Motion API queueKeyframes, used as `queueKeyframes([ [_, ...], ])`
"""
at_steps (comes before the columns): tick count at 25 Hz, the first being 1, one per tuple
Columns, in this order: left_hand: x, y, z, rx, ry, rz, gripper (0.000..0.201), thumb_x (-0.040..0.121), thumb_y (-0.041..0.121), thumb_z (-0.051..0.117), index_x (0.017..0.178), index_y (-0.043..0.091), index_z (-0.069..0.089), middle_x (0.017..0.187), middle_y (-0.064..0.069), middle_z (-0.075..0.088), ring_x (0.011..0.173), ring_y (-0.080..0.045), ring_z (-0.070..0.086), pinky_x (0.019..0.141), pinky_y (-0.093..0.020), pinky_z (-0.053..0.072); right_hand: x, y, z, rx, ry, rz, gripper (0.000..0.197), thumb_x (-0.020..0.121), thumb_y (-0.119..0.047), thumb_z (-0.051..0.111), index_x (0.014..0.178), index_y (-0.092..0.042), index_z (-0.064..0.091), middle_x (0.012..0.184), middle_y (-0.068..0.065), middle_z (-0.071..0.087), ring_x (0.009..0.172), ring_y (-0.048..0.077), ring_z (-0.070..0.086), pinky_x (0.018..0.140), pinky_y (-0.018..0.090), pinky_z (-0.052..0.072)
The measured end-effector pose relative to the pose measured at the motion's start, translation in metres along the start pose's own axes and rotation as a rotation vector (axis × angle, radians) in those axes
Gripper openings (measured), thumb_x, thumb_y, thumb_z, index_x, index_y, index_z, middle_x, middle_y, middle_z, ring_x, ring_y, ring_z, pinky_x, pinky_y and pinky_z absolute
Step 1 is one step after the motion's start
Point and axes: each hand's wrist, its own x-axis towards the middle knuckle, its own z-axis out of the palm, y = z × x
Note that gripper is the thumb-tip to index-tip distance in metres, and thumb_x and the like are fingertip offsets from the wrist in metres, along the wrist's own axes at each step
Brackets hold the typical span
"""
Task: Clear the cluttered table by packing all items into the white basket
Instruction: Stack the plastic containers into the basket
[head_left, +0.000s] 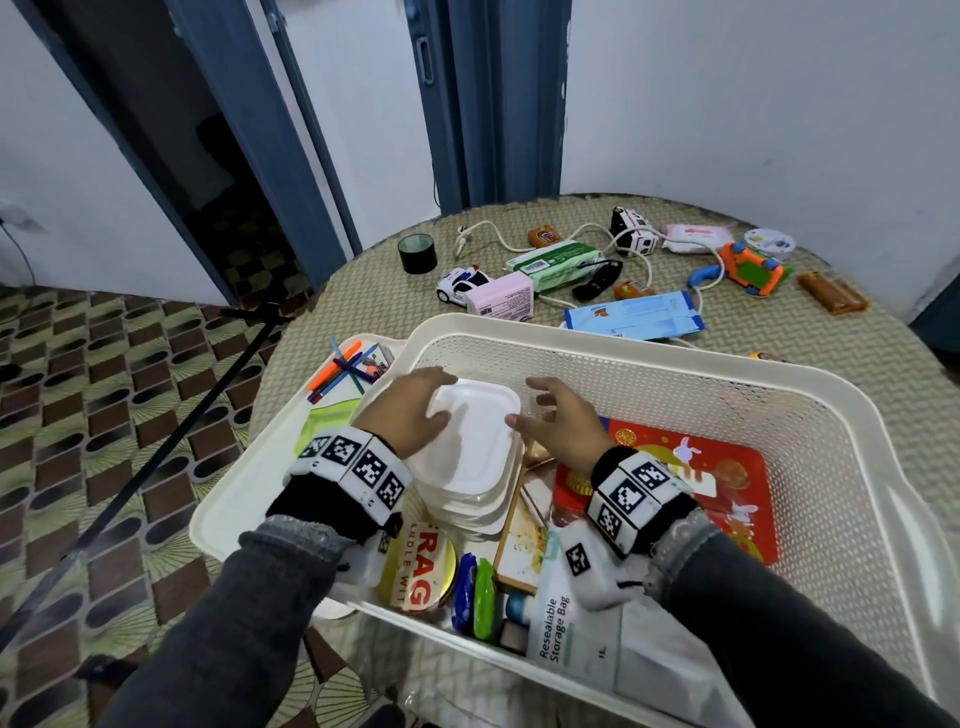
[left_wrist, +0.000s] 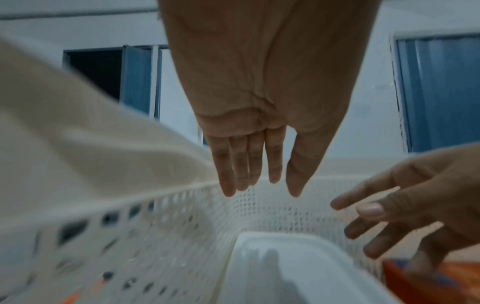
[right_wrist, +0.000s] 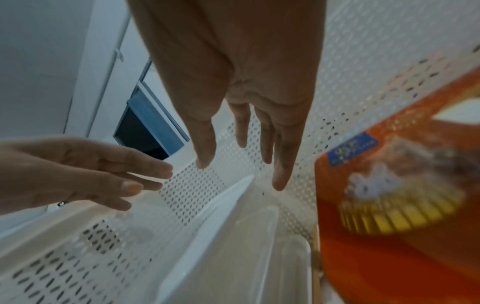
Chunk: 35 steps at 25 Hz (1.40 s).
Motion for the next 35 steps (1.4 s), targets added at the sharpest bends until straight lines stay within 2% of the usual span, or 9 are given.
queueKeyframes([
  [3, -0.006, 0.020, -0.020, -0.133, 0.105, 0.047, 0.041, 0.092, 0.018, 0.060, 0.132, 0.014, 0.051, 0.135, -0.002, 0.053, 0.122, -0.017, 0.049, 0.092, -0.021, 0.035, -0.002, -0.013, -0.019, 0.063, 0.055, -0.016, 0.060, 0.081, -0.026, 0.074, 0.134, -0.014, 0.048, 0.120, 0.009, 0.055, 0.101, 0.020, 0.054, 0.089, 0.039, 0.049],
  [6, -0.008, 0.044, -0.031, -0.252, 0.155, 0.114, 0.037, 0.090, 0.016, 0.062, 0.126, 0.013, 0.056, 0.125, 0.000, 0.058, 0.112, -0.013, 0.055, 0.080, -0.013, 0.037, -0.018, -0.031, -0.042, 0.110, 0.110, -0.056, 0.062, 0.080, -0.026, 0.075, 0.134, -0.016, 0.047, 0.117, 0.007, 0.055, 0.098, 0.019, 0.057, 0.088, 0.039, 0.051],
  [9, -0.010, 0.069, -0.037, -0.363, 0.200, 0.215, 0.034, 0.088, 0.010, 0.064, 0.122, 0.010, 0.059, 0.118, -0.002, 0.062, 0.105, -0.012, 0.057, 0.074, 0.002, 0.036, -0.045, -0.054, -0.071, 0.114, 0.152, -0.110, 0.062, 0.083, -0.027, 0.072, 0.137, -0.015, 0.044, 0.115, 0.008, 0.056, 0.093, 0.017, 0.059, 0.079, 0.029, 0.048],
  [12, -0.019, 0.103, -0.042, -0.433, 0.189, 0.330, 0.031, 0.088, 0.007, 0.064, 0.119, 0.008, 0.061, 0.111, -0.004, 0.064, 0.100, -0.011, 0.058, 0.074, 0.004, 0.037, -0.085, -0.071, -0.105, 0.084, 0.275, -0.130, 0.056, 0.085, -0.029, 0.070, 0.134, -0.017, 0.047, 0.108, 0.005, 0.061, 0.097, 0.014, 0.060, 0.071, 0.019, 0.046],
  [15, -0.038, 0.138, -0.037, -0.494, 0.104, 0.460, 0.030, 0.088, 0.009, 0.064, 0.117, 0.010, 0.062, 0.110, -0.005, 0.066, 0.101, -0.013, 0.062, 0.080, -0.002, 0.042, -0.139, -0.078, -0.134, 0.096, 0.422, -0.133, 0.049, 0.085, -0.028, 0.069, 0.130, -0.018, 0.051, 0.098, 0.000, 0.062, 0.082, 0.004, 0.057, 0.059, 0.008, 0.042],
  [19, -0.078, 0.181, -0.008, -0.554, -0.048, 0.634, 0.027, 0.088, 0.009, 0.064, 0.115, 0.009, 0.063, 0.106, -0.004, 0.066, 0.098, -0.009, 0.062, 0.080, -0.005, 0.045, -0.218, -0.055, -0.149, 0.098, 0.581, -0.076, 0.044, 0.086, -0.025, 0.069, 0.127, -0.019, 0.054, 0.094, -0.003, 0.062, 0.077, 0.000, 0.056, 0.066, 0.015, 0.041],
  [25, -0.132, 0.248, 0.066, -0.612, -0.295, 0.817, 0.026, 0.087, 0.008, 0.064, 0.111, 0.016, 0.064, 0.103, -0.001, 0.068, 0.097, -0.007, 0.063, 0.087, -0.015, 0.046, -0.331, 0.021, -0.147, 0.192, 0.806, 0.127, 0.039, 0.088, -0.017, 0.066, 0.125, -0.013, 0.054, 0.084, -0.003, 0.061, 0.069, -0.001, 0.058, 0.058, 0.008, 0.045],
  [29, -0.164, 0.294, 0.124, -0.706, -0.474, 0.861, 0.025, 0.086, 0.002, 0.062, 0.106, 0.018, 0.063, 0.097, -0.001, 0.068, 0.089, -0.007, 0.063, 0.078, -0.010, 0.045, -0.397, 0.077, -0.147, 0.234, 0.925, 0.261, 0.035, 0.089, -0.017, 0.065, 0.122, -0.012, 0.057, 0.089, 0.004, 0.060, 0.084, 0.014, 0.058, 0.067, 0.018, 0.044],
  [35, -0.174, 0.336, 0.201, -0.688, -0.627, 0.823, 0.028, 0.088, 0.001, 0.059, 0.113, 0.014, 0.061, 0.103, -0.006, 0.066, 0.093, -0.011, 0.061, 0.079, -0.012, 0.048, -0.449, 0.149, -0.161, 0.339, 0.995, 0.410, 0.035, 0.088, -0.013, 0.065, 0.123, -0.011, 0.057, 0.090, 0.013, 0.062, 0.087, 0.020, 0.059, 0.077, 0.027, 0.049],
])
